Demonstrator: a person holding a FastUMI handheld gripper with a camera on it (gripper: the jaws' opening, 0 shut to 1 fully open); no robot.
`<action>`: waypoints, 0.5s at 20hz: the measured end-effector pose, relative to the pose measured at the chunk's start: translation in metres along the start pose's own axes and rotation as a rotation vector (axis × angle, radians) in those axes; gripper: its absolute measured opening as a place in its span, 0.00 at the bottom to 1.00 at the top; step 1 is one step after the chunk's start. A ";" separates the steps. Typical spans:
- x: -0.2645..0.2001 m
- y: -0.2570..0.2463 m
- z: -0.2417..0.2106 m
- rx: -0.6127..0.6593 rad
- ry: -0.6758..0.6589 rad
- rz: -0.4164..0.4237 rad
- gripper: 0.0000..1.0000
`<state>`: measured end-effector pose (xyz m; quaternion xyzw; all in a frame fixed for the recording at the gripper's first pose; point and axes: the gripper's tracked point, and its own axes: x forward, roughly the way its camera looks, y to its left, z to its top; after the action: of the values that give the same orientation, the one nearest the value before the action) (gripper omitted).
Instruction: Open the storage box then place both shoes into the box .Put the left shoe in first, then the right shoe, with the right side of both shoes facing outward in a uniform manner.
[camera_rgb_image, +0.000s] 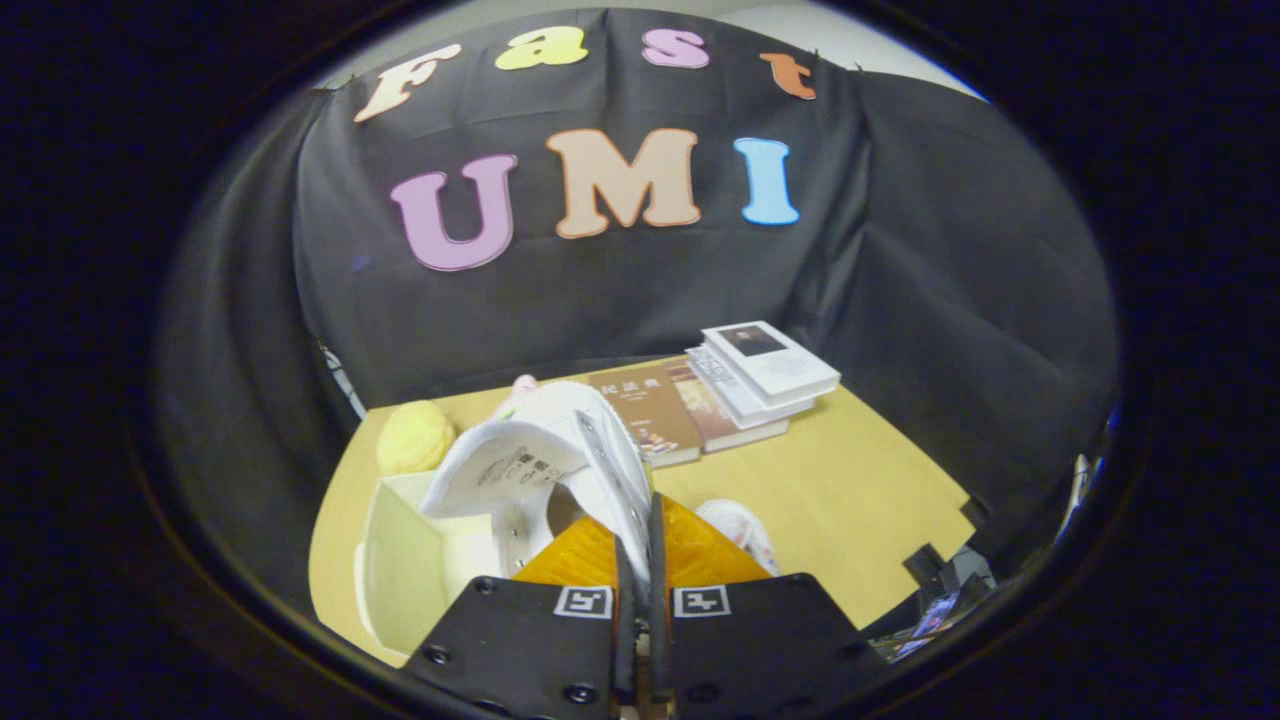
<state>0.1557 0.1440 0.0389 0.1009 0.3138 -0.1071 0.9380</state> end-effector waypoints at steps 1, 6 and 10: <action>0.003 0.022 -0.007 0.012 0.014 0.032 0.08; 0.025 0.100 -0.056 0.141 0.188 0.142 0.08; 0.053 0.106 -0.102 0.084 0.318 0.075 0.08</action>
<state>0.1675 0.2639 -0.0603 0.1674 0.4495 -0.0677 0.8748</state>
